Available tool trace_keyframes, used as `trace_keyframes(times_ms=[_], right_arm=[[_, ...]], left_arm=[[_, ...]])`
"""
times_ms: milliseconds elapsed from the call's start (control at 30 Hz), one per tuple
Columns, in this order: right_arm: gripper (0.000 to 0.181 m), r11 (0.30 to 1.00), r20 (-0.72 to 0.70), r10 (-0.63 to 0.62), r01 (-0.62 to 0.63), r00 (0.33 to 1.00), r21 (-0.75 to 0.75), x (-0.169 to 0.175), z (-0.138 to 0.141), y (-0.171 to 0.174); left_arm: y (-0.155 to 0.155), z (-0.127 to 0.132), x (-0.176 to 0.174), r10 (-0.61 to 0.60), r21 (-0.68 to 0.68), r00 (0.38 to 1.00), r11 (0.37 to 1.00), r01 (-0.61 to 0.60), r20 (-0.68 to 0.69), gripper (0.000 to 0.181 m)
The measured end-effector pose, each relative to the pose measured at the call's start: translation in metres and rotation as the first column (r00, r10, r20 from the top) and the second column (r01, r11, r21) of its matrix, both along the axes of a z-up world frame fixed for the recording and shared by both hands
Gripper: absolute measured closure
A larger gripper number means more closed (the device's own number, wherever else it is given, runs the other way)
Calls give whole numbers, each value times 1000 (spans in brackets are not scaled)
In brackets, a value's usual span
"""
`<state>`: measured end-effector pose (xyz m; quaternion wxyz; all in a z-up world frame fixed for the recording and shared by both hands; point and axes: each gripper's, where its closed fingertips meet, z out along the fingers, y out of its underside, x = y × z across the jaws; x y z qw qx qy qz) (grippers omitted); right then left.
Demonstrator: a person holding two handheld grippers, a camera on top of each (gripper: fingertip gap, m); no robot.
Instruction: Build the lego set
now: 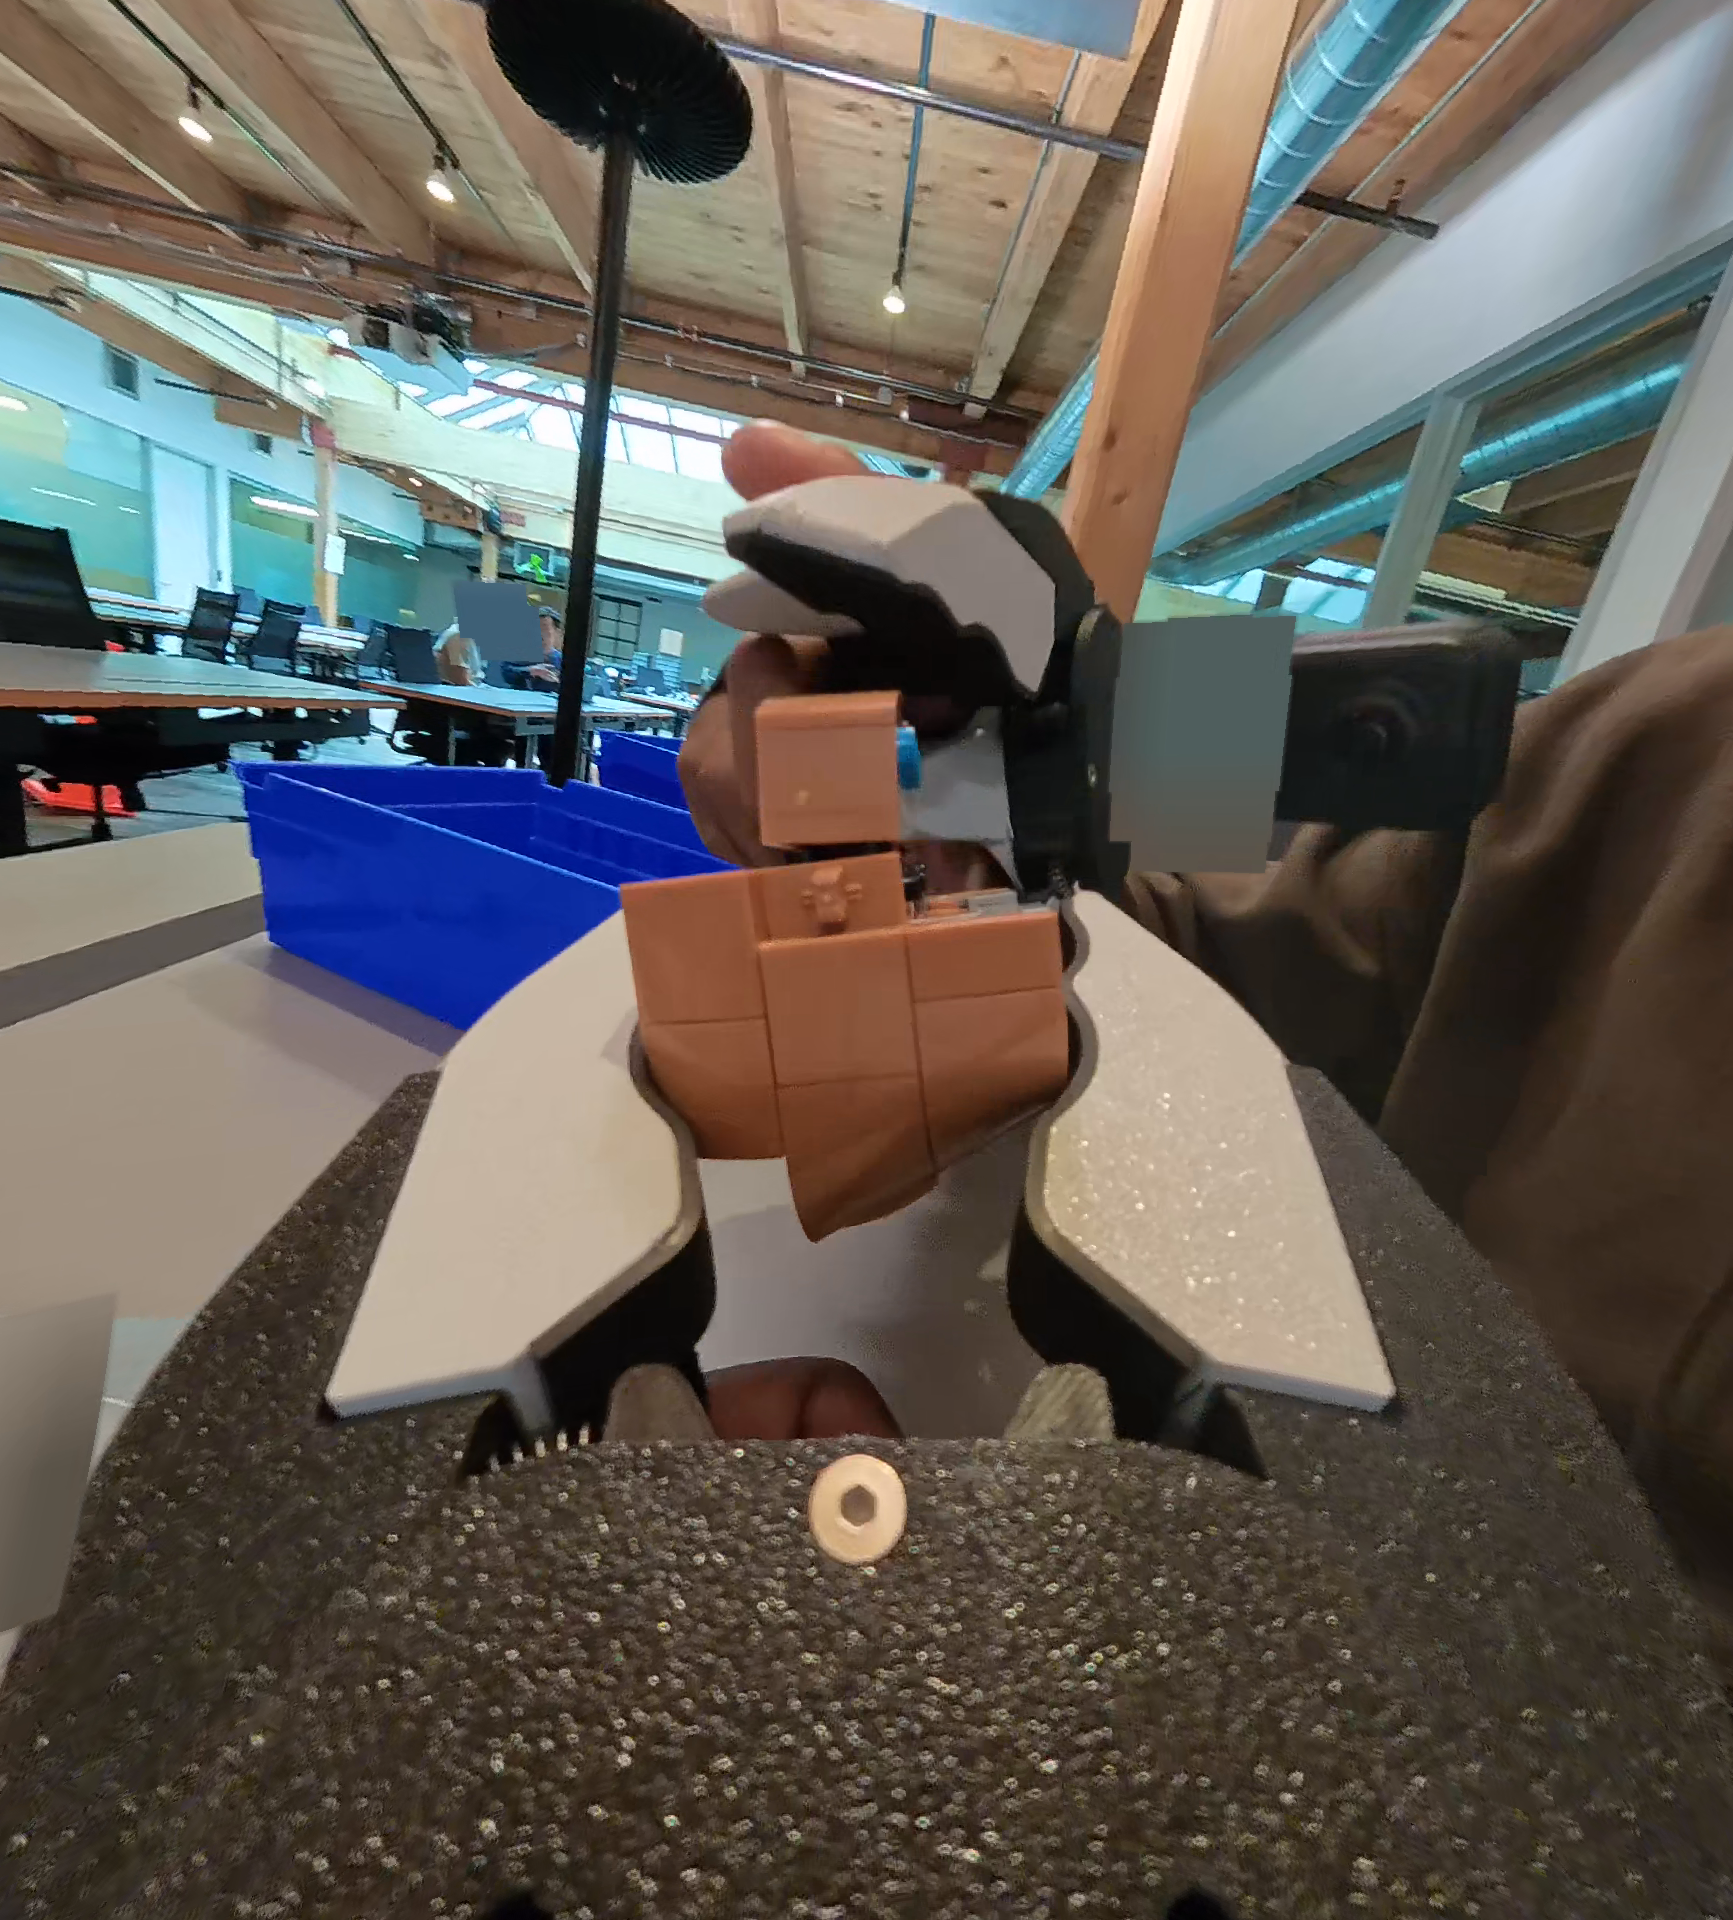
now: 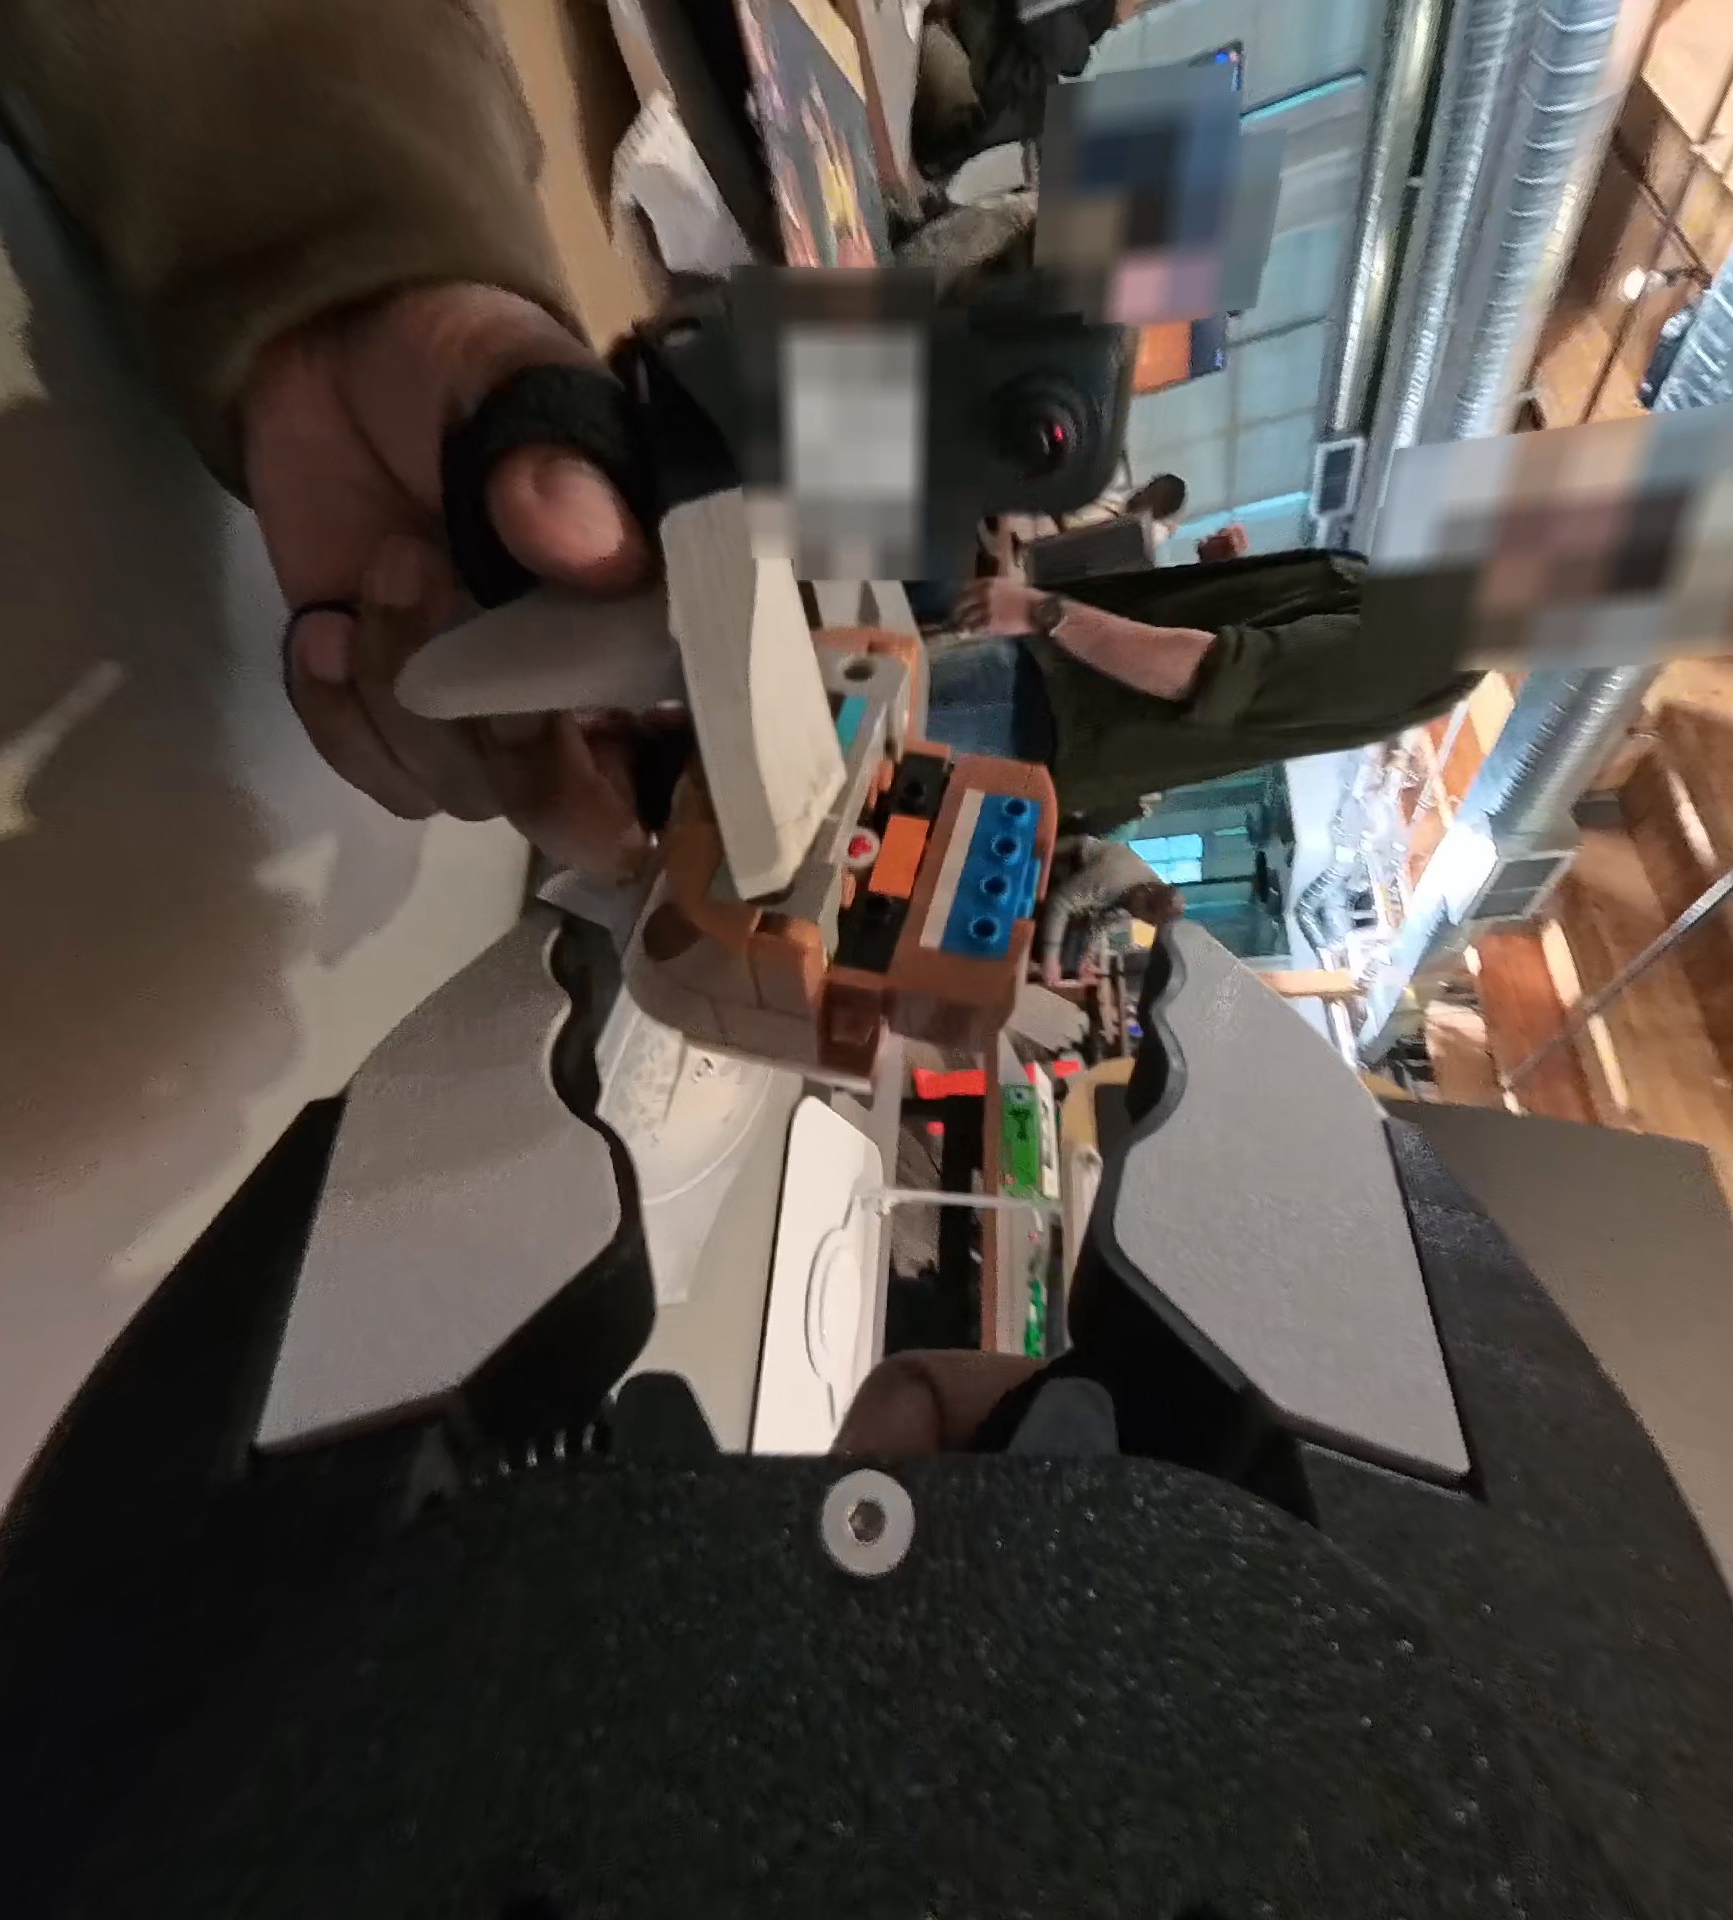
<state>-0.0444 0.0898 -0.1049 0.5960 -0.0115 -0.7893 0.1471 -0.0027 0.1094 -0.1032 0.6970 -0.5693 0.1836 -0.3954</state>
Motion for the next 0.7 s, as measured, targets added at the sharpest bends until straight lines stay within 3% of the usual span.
trace_keyframes(times_ms=[233,700], right_arm=[[92,998,54,37,-40,998,55,-1,-12,-9],[96,999,91,10,-14,996,39,-3,-17,-3]], left_arm=[[-4,-5,13,-71,-45,997,997,70,-34,112],[2,-12,12,-61,-121,997,991,55,-44,113]])
